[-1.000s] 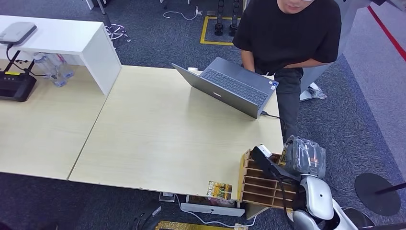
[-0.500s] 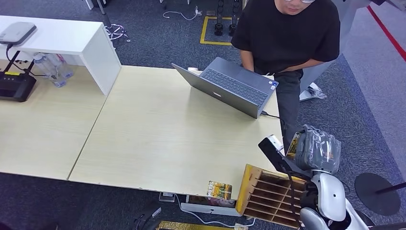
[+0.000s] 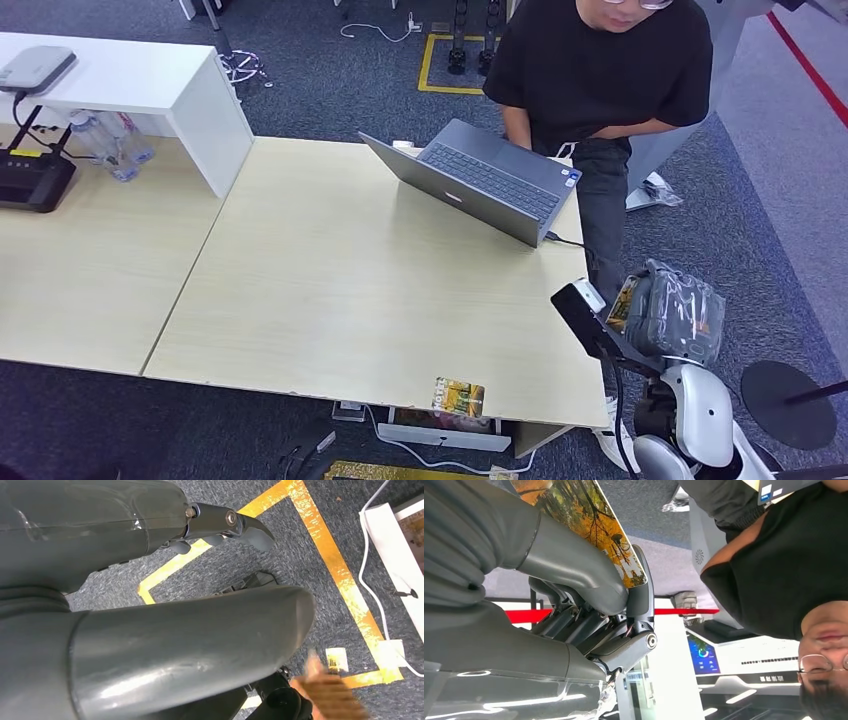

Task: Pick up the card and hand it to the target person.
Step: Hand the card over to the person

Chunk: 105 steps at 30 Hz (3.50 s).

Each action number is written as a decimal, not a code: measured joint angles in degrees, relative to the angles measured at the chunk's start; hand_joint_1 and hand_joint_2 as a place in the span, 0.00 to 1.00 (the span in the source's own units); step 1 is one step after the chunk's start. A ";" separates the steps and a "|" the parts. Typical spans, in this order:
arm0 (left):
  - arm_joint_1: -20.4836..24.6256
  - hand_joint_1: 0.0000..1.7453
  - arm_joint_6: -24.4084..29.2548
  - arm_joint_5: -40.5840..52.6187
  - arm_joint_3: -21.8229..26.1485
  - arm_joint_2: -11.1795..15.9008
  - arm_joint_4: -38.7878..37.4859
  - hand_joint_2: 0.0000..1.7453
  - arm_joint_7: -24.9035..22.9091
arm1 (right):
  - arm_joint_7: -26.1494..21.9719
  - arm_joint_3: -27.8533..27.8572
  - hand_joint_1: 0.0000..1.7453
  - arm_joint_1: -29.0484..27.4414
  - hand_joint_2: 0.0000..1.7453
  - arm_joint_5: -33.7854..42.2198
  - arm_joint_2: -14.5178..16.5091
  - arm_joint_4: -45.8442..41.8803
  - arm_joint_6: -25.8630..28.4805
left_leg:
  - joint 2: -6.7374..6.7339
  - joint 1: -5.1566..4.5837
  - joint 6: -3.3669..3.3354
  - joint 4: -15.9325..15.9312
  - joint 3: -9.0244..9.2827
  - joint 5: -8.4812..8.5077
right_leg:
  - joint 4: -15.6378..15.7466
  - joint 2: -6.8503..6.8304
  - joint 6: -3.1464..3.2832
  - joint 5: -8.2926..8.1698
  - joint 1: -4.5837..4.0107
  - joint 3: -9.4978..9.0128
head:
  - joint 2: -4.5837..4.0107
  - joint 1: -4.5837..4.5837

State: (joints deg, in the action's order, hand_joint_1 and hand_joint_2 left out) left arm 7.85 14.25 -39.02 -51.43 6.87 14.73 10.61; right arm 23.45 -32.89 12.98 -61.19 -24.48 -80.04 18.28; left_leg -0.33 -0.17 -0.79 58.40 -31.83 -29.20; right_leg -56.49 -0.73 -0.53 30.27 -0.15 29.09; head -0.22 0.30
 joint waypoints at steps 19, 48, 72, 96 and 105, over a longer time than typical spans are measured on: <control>-0.31 0.00 -0.45 -0.18 0.00 -0.01 0.00 0.00 0.56 | 0.00 0.95 0.96 -1.10 1.00 0.69 -0.02 0.00 -0.08 | 0.00 0.00 0.00 0.00 0.00 0.00 | 0.00 0.00 0.00 0.00 0.00 0.00 | 0.00 -0.01; -0.50 0.00 -0.80 -0.32 0.00 -0.01 0.00 0.00 0.69 | 0.00 1.22 0.98 -1.12 1.00 0.72 -0.21 0.00 -0.12 | 0.00 0.00 0.00 0.00 0.01 0.00 | 0.00 0.00 0.00 0.00 0.00 -0.01 | 0.00 -0.02; -0.53 0.00 -0.97 -0.32 0.00 0.01 0.00 0.00 0.63 | 0.00 1.59 0.85 -1.11 1.00 -2.76 -0.82 -0.10 0.79 | 0.01 0.00 0.00 0.01 0.00 0.00 | 0.00 -0.01 0.00 0.00 0.00 -0.01 | 0.00 -0.01; -0.57 0.00 -0.80 -0.65 0.00 -0.01 0.00 0.00 0.56 | -0.25 11.22 0.00 -3.87 1.00 -17.33 -5.82 -2.73 -5.93 | 0.00 -0.01 0.00 0.01 0.02 0.00 | 0.00 0.00 0.00 0.00 0.00 0.00 | 0.00 -0.01; -0.57 0.00 -0.83 -0.96 0.00 -0.01 0.00 0.00 0.55 | -0.33 11.33 0.00 -4.02 1.00 -16.54 -6.18 -2.73 -5.86 | -0.01 -0.01 0.00 0.01 0.02 0.00 | 0.00 0.00 0.00 0.00 0.00 0.00 | 0.00 0.00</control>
State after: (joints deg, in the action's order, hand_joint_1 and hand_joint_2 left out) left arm 7.28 13.42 -39.98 -51.43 6.86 14.73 11.16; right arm 23.12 -21.56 8.96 -77.74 -30.66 -82.77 12.41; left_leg -0.34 -0.17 -0.79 58.42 -31.82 -29.20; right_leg -56.49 -0.72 -0.53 30.27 -0.14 29.08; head -0.22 0.30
